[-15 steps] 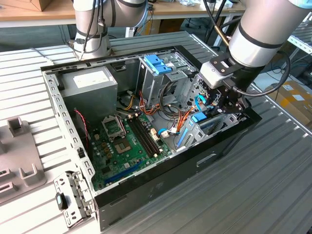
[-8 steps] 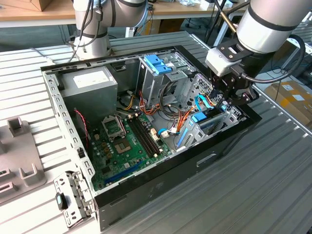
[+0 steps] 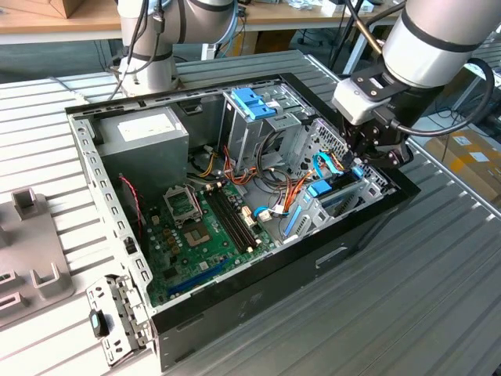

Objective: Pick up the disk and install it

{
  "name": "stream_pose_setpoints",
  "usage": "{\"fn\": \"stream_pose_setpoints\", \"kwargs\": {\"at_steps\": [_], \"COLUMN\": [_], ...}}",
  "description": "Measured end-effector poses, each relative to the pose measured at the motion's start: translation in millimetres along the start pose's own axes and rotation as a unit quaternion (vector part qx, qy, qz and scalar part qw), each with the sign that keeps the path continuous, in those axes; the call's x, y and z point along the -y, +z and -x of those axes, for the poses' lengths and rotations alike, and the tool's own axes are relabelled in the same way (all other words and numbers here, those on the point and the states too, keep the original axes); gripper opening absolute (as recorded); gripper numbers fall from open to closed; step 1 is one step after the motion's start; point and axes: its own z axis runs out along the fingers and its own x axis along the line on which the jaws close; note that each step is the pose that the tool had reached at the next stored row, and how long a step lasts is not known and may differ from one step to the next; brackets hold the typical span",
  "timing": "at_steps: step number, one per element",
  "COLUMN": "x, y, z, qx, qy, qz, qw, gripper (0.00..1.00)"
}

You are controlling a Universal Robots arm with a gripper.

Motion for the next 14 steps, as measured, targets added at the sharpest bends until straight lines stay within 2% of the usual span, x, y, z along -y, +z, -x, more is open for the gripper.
{"fn": "stream_pose_setpoints", "kwargs": {"at_steps": [1,2,5,6,7,8,9,14], "x": [0.0,-0.2,-0.2,-0.2,-0.3,-0.3,-0.3,-0.3], "y": [0.2,0.3,0.7,0.7,1.0,1.2,1.3,1.4], "z": [-0.7,-1.1,-1.2,-1.2,-1.3,-1.3,-1.3,-1.3], "qx": [-0.0001,-0.0002,-0.0006,-0.0008,-0.0010,-0.0011,-0.0012,-0.0012], "qy": [0.001,0.001,0.004,0.005,0.006,0.007,0.007,0.007], "qz": [0.0056,0.0130,0.0377,0.0460,0.0589,0.0659,0.0707,0.0712], "qw": [0.99998,0.99991,0.99928,0.99893,0.99825,0.99781,0.99747,0.99744], "gripper": [0.11,0.11,0.11,0.11,0.11,0.11,0.11,0.11]}}
